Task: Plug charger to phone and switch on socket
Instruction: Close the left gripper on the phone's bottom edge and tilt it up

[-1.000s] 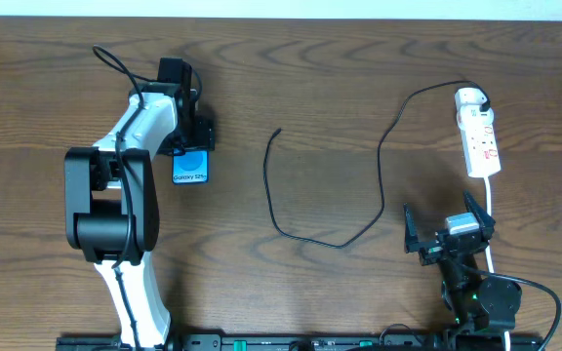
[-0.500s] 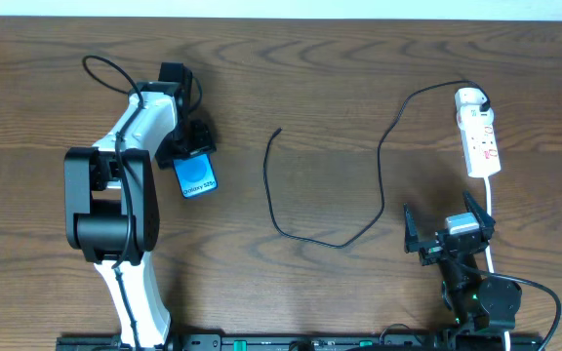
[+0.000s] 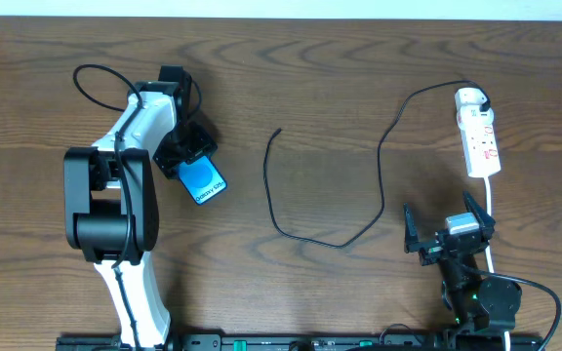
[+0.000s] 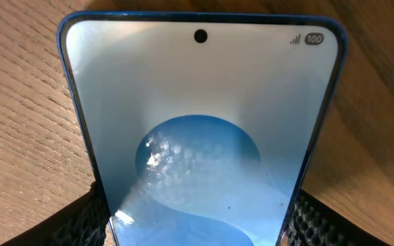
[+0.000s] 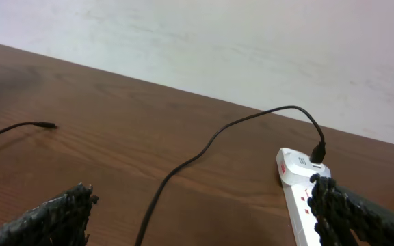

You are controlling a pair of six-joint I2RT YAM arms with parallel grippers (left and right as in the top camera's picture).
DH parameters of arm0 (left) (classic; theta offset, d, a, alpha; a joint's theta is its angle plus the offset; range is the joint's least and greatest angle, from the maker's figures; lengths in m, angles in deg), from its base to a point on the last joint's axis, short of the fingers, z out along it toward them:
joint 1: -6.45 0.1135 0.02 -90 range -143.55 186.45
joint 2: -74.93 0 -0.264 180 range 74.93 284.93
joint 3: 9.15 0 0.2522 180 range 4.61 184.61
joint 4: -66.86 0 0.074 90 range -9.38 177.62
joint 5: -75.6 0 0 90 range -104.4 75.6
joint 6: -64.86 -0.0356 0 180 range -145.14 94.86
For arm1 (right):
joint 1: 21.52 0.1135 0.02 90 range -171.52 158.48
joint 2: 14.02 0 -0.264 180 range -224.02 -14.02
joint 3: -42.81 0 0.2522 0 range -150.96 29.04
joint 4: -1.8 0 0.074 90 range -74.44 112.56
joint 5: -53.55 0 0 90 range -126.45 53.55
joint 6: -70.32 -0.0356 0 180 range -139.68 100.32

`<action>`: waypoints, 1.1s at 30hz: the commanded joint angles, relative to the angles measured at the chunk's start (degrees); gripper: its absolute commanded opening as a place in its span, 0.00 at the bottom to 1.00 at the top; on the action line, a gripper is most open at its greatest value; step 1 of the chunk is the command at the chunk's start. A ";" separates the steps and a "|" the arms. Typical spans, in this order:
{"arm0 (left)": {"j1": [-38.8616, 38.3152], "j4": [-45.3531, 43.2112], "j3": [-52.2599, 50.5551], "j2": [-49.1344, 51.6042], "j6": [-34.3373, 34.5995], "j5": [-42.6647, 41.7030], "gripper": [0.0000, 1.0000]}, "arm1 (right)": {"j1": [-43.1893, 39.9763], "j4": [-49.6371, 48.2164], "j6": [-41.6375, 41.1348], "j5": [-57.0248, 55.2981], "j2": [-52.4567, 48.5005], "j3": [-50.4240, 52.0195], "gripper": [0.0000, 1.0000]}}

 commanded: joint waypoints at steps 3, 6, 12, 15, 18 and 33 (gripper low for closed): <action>0.07 1.05 -0.90 2.40 1.03 -0.79 0.88 | 0.66 0.28 -0.68 0.39 0.37 0.09 0.99; 0.07 0.55 -1.75 2.40 1.05 -0.76 0.91 | 0.66 0.28 -0.68 0.39 0.37 0.09 0.99; 0.07 -2.40 -5.42 2.40 1.09 -0.76 0.92 | 0.66 0.28 -0.68 0.39 0.37 0.09 0.99; 0.07 -2.89 -5.86 2.40 1.33 -0.74 0.97 | 0.66 0.26 -0.68 0.39 0.37 0.09 0.99; 0.07 -2.91 -5.86 2.40 1.79 -0.55 0.97 | 0.66 0.28 -0.70 0.39 0.37 0.09 0.99; -1.86 -4.15 -5.95 2.40 2.78 0.52 0.84 | 0.66 0.28 -0.68 0.39 0.37 0.09 0.99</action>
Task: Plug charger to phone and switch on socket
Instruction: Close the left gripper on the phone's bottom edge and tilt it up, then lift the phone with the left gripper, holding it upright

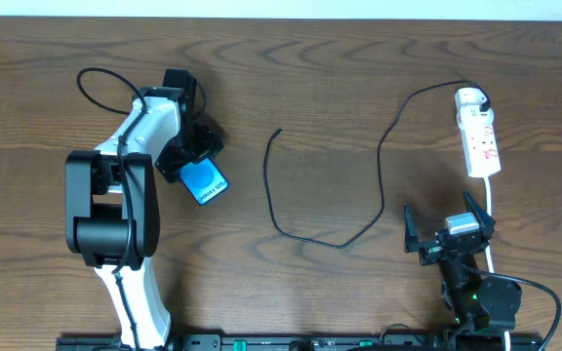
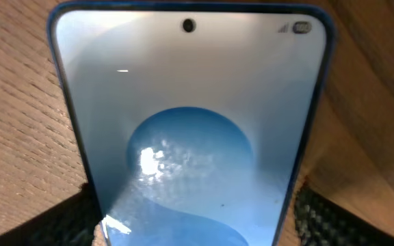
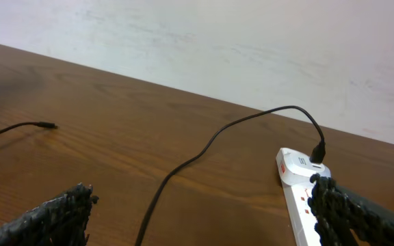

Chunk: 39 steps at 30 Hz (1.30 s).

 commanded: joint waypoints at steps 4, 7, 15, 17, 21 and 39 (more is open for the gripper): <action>-0.59 -0.61 -2.91 3.78 0.46 -0.11 0.81 | 0.66 0.28 -0.66 0.39 0.37 0.09 0.99; -0.46 -0.11 -2.69 3.63 0.37 -0.11 0.81 | 0.66 0.28 -0.66 0.39 0.37 0.09 0.99; -0.37 0.90 -2.47 -2.64 0.15 -0.33 0.81 | 0.66 0.28 -0.66 0.39 0.37 0.09 0.99; -0.37 1.20 -2.47 -4.66 0.17 -0.39 0.81 | 0.66 0.26 -0.66 0.39 0.37 0.09 0.99; -0.35 1.68 -2.47 -8.26 0.17 -1.70 0.81 | 0.66 0.28 -0.66 0.39 0.37 0.09 0.99; -0.37 3.85 -4.17 -9.51 0.17 -0.07 0.87 | 0.66 0.28 -0.66 0.39 0.37 0.09 0.99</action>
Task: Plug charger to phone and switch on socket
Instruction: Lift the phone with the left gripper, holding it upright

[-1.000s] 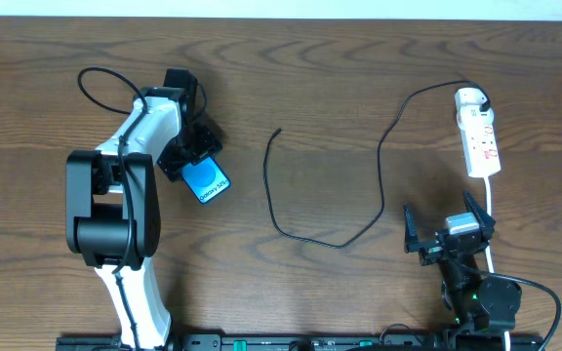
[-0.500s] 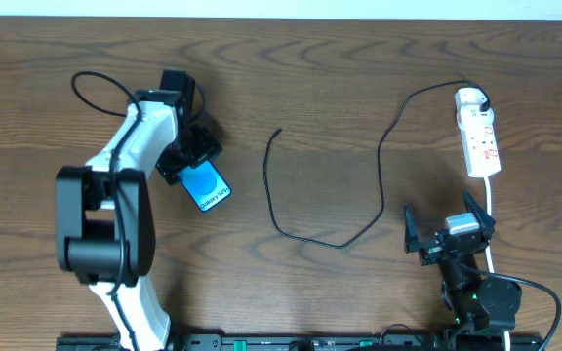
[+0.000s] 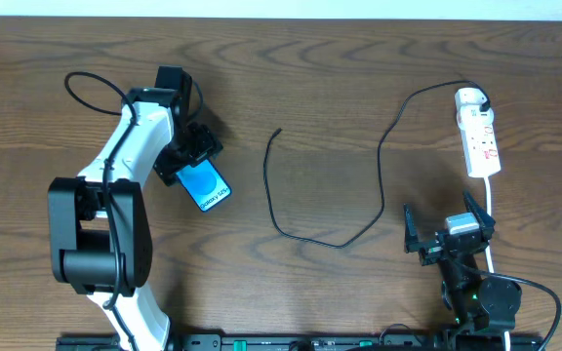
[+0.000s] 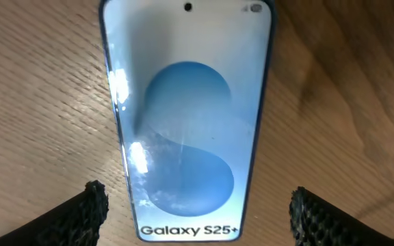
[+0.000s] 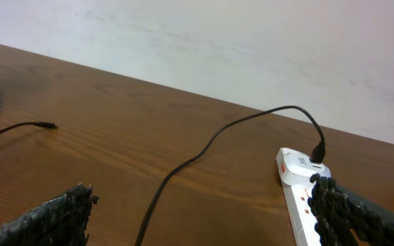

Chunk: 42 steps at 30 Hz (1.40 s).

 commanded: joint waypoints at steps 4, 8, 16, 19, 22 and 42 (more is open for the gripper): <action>-0.09 -3.76 -5.01 -0.07 0.33 2.03 0.90 | 0.66 0.26 -0.66 0.39 0.37 0.09 0.99; -0.09 -7.67 -7.80 0.02 0.35 2.05 0.91 | 0.66 0.26 -0.66 0.39 0.37 0.09 0.99; -0.09 -11.50 -10.69 0.04 0.59 3.37 0.91 | 0.66 0.26 -0.66 0.39 0.37 0.09 0.99; -0.09 -13.55 -12.22 0.04 0.79 3.52 0.91 | 0.66 0.26 -0.68 0.39 0.37 0.09 0.99; -0.09 -15.04 -13.16 0.04 1.27 3.52 0.91 | 0.66 0.24 -0.66 0.39 0.37 0.09 0.99; -0.35 -13.29 -14.58 1.09 4.00 8.50 0.90 | 0.66 0.26 -0.66 0.39 0.37 0.09 0.99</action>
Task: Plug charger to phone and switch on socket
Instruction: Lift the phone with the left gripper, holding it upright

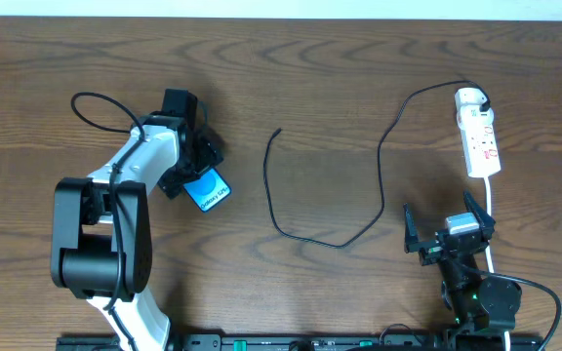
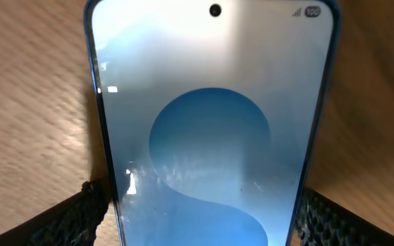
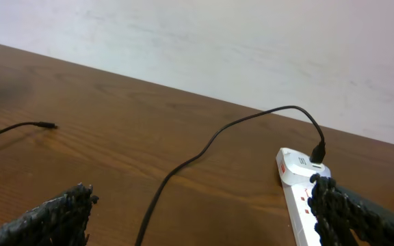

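A blue phone (image 1: 209,191) lies face up on the wooden table, left of centre, and its lit screen (image 2: 211,137) fills the left wrist view. My left gripper (image 1: 191,171) is low over its near end, open. Its fingers (image 2: 81,215) stand close against the phone's two long edges. The black charger cable (image 1: 379,166) runs from the white power strip (image 1: 478,141) to its free plug end (image 1: 278,131). My right gripper (image 1: 444,222) rests open near the front right. In its view are the plug end (image 3: 46,125) and the strip (image 3: 303,198).
The cable loops across the table's middle (image 1: 310,239). A thin black lead (image 1: 91,97) curls behind the left arm. The strip's white cord (image 1: 491,210) runs down past the right gripper. A pale wall (image 3: 252,41) stands behind the table.
My left gripper was higher, with its fingers well clear of the phone's sides. Now it is low, with the phone between its fingers. The phone lies almost where it was. The right arm is unchanged.
My left gripper first sat low with its fingers beside the phone, and the same a second later, the phone a little further right. Then it was raised with the whole screen in view. Now it is low again. The cable, strip and right gripper stayed put.
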You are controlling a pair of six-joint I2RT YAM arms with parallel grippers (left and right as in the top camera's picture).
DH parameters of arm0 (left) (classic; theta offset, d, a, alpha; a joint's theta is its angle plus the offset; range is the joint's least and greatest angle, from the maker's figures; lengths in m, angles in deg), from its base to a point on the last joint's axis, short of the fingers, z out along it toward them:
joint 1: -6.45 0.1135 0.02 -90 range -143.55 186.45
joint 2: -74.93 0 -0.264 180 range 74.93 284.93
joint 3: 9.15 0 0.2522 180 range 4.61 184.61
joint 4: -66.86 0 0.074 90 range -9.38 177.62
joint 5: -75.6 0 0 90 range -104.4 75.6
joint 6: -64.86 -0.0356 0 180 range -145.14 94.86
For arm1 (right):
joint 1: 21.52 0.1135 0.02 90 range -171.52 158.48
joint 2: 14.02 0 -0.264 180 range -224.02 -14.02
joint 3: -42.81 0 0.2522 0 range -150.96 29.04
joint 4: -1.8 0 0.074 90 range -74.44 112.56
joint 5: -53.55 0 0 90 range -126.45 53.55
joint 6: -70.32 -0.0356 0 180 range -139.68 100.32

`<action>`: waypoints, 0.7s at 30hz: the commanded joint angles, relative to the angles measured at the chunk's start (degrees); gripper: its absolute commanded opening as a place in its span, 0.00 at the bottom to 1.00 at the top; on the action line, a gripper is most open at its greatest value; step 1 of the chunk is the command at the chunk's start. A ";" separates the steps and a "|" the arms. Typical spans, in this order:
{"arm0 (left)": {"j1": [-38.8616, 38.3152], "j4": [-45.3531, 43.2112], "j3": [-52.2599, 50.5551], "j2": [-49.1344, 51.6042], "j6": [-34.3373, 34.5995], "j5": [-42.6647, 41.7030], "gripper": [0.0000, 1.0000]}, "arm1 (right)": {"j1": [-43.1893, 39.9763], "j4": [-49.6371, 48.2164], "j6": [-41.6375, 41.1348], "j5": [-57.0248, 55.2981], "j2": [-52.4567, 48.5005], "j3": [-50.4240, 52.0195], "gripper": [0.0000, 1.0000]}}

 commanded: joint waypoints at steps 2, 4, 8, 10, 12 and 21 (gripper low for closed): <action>0.22 2.54 -2.51 2.21 0.76 4.83 0.90 | 0.66 0.24 -0.66 0.39 0.37 0.09 0.99; 0.22 3.65 -2.51 2.21 0.68 5.68 0.90 | 0.66 0.26 -0.66 0.39 0.37 0.09 0.99; 0.24 4.76 -2.51 2.21 -2.12 6.51 0.89 | 0.66 0.26 -0.66 0.39 0.37 0.09 0.99; 0.24 4.76 -2.51 2.21 -2.08 6.49 0.89 | 0.66 0.26 -0.66 0.39 0.37 0.09 0.99; 0.24 4.72 -2.51 2.21 -2.08 6.47 0.89 | 0.66 0.24 -0.66 0.39 0.37 0.09 0.99; 0.35 3.69 -2.51 2.21 -4.07 6.47 0.95 | 0.66 0.26 -0.66 0.39 0.37 0.09 0.99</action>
